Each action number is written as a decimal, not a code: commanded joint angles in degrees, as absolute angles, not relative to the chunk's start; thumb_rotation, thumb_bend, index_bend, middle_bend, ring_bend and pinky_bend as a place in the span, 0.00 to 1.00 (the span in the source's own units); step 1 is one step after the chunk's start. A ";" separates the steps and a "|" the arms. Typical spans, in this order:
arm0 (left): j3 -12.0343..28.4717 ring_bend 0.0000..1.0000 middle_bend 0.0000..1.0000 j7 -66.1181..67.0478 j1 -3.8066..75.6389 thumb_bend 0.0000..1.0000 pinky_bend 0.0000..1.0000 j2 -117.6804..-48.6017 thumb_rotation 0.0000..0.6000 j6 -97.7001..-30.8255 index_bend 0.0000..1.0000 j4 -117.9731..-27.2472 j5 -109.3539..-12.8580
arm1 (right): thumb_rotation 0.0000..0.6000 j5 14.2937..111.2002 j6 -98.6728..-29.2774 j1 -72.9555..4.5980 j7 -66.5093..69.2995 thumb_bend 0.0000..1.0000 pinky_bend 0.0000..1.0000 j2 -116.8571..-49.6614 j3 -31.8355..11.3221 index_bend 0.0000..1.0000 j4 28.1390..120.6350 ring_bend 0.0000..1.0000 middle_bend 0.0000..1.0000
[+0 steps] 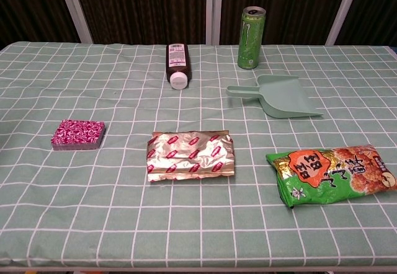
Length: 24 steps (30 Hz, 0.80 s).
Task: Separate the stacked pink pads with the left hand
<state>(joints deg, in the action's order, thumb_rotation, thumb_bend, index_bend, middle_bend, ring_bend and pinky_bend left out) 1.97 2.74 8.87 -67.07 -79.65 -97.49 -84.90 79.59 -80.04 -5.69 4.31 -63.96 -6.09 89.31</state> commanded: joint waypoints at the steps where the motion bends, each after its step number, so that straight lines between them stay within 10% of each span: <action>1: 2.02 0.02 0.15 3.17 9.30 0.12 0.07 -66.89 1.00 -79.16 0.15 -97.80 -84.99 | 1.00 79.66 -79.85 -5.63 3.84 0.15 0.00 -63.90 -5.80 0.00 89.50 0.00 0.05; 24: 5.90 0.02 0.15 12.49 21.12 0.12 0.09 -77.26 1.00 -64.30 0.15 -94.90 -76.94 | 1.00 81.09 -78.95 -7.27 -0.31 0.15 0.00 -64.06 -5.64 0.00 92.03 0.00 0.05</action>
<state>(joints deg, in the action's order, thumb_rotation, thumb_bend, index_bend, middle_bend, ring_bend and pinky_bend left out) 5.80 11.26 20.08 -75.89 -65.63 -95.89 -78.12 81.08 -79.00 -7.23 -0.29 -64.07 -5.62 92.00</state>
